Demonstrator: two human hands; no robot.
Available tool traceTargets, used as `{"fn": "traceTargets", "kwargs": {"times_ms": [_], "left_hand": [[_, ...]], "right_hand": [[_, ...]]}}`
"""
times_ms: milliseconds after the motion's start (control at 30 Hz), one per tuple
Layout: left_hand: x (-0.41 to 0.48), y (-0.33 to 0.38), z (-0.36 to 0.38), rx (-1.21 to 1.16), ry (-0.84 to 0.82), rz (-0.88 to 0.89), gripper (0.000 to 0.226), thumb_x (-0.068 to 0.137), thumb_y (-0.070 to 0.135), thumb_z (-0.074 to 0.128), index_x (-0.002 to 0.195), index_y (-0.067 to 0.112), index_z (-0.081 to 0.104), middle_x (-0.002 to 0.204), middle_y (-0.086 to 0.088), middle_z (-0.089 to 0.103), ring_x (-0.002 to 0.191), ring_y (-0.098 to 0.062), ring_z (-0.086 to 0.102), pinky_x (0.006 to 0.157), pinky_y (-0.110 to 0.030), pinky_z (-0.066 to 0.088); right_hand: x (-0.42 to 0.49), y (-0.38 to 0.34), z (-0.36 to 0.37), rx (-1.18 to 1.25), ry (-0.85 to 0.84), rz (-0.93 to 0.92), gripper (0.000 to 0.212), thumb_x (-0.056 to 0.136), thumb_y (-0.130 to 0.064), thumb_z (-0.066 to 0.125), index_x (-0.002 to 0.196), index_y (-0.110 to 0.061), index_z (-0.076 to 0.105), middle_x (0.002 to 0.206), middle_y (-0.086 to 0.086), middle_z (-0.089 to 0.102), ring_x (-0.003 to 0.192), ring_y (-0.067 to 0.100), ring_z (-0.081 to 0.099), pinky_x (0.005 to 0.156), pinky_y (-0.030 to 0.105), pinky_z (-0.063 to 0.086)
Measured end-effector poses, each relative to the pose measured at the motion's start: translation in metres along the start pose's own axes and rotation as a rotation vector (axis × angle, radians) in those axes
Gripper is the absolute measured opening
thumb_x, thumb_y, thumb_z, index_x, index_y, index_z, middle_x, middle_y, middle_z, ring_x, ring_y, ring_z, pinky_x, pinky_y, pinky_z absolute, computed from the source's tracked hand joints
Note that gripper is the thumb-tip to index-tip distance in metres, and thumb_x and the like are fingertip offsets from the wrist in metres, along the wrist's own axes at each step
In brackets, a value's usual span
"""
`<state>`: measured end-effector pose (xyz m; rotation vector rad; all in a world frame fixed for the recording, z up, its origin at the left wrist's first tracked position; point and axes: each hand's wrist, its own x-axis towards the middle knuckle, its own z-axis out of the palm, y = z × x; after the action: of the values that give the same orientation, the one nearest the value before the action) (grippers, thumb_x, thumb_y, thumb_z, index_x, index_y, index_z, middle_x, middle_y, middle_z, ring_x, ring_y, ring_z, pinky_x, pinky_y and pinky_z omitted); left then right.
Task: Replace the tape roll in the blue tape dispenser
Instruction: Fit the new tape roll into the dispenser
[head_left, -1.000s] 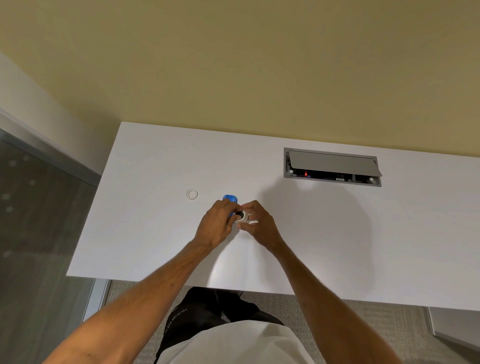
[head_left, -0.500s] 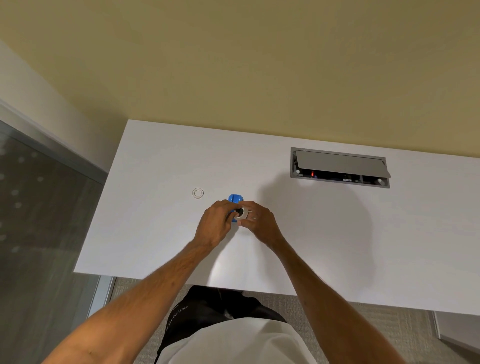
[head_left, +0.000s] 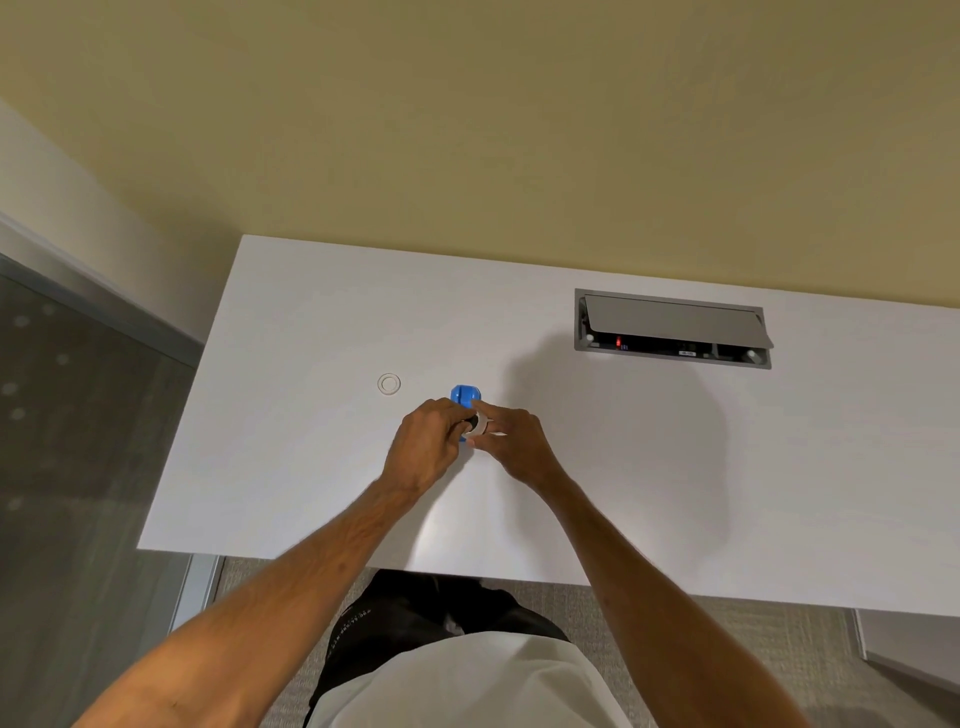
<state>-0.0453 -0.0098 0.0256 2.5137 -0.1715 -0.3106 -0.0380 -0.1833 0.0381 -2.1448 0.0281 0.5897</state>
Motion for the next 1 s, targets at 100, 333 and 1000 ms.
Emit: {"fn": "traceTargets", "kwargs": {"times_ms": [100, 333, 1000], "left_hand": [[0.0, -0.001, 0.0, 0.024, 0.005, 0.018, 0.029, 0.095, -0.002, 0.059, 0.11, 0.012, 0.08, 0.104, -0.006, 0.08, 0.094, -0.029, 0.07, 0.085, -0.044, 0.059], [0.0, -0.005, 0.002, -0.022, 0.003, -0.023, 0.031, 0.1, 0.002, 0.058, 0.12, 0.013, 0.079, 0.112, -0.006, 0.08, 0.1, -0.028, 0.072, 0.089, -0.044, 0.06], [0.002, -0.02, 0.001, -0.167, -0.05, -0.177, 0.047, 0.102, 0.003, 0.052, 0.146, 0.013, 0.062, 0.14, -0.01, 0.07, 0.127, -0.03, 0.067, 0.107, -0.039, 0.053]], "right_hand": [[0.002, 0.0, 0.001, 0.029, 0.007, 0.015, 0.045, 0.094, -0.015, 0.075, 0.138, -0.011, 0.068, 0.109, 0.015, 0.08, 0.104, 0.031, 0.073, 0.103, 0.043, 0.057], [0.005, -0.003, 0.005, 0.031, 0.02, 0.043, 0.05, 0.093, -0.016, 0.076, 0.142, -0.013, 0.065, 0.117, 0.011, 0.079, 0.11, 0.028, 0.073, 0.106, 0.04, 0.057], [0.027, -0.01, -0.004, -0.206, 0.028, -0.043, 0.038, 0.094, -0.024, 0.074, 0.127, -0.016, 0.058, 0.122, 0.002, 0.073, 0.107, 0.021, 0.071, 0.092, 0.034, 0.059]]}}
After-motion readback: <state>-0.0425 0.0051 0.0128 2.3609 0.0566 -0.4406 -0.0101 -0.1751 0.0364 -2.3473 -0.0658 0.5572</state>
